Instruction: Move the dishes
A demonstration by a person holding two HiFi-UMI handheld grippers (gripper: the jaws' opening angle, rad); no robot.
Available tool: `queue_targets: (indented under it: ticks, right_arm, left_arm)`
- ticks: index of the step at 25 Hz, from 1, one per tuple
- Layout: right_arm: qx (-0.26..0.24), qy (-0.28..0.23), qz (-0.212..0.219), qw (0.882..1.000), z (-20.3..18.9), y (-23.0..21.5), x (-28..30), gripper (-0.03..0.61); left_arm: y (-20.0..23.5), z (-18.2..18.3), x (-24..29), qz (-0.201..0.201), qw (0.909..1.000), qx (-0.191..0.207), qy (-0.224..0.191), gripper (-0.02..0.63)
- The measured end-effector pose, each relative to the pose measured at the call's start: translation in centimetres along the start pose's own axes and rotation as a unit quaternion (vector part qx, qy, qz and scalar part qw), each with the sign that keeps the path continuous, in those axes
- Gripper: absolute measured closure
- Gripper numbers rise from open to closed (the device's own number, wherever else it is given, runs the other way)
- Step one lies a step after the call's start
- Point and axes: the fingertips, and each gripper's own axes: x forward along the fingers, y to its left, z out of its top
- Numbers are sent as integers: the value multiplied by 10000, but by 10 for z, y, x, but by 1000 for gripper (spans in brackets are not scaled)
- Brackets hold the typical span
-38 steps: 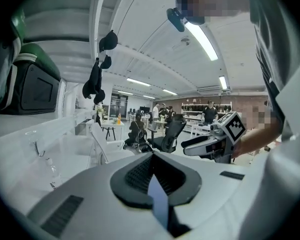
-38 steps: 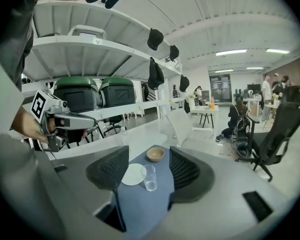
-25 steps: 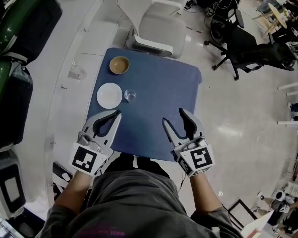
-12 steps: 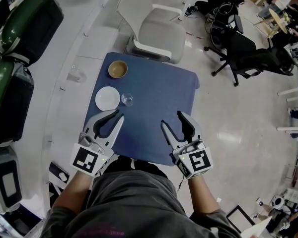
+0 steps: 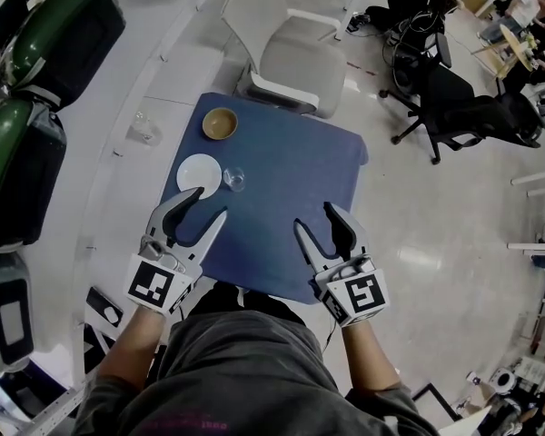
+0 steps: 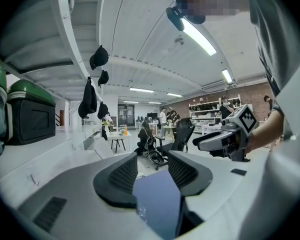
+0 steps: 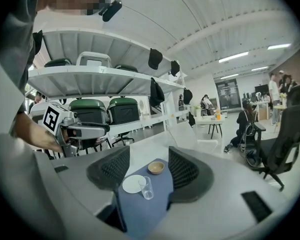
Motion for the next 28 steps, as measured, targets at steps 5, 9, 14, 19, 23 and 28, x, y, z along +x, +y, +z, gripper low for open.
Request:
queue_targets:
  ticks: [5, 9, 14, 19, 23, 28]
  right_arm:
    - [-57, -84, 255, 9996, -10, 7, 7, 330]
    - [100, 106, 554, 9984, -26, 25, 22, 330]
    - [379, 421, 771, 9954, -57, 45, 48, 330]
    - [731, 756, 904, 9903, -101, 63, 88, 330]
    - [1173, 1080, 812, 9839, -142, 76, 124, 330]
    - [1711, 1413, 674, 9727, -200, 94, 173, 330]
  left_arm:
    - [6, -19, -11, 310, 9992, -157, 175, 396]
    - [17, -44, -26, 573, 9972, -293, 384, 394]
    - [46, -85, -42, 871, 9921, -526, 727, 396]
    - [92, -137, -37, 908, 9874, -739, 1062, 399]
    - [127, -188, -22, 775, 9821, -968, 1415, 403]
    - [163, -261, 2, 442, 9737, -1319, 1804, 403]
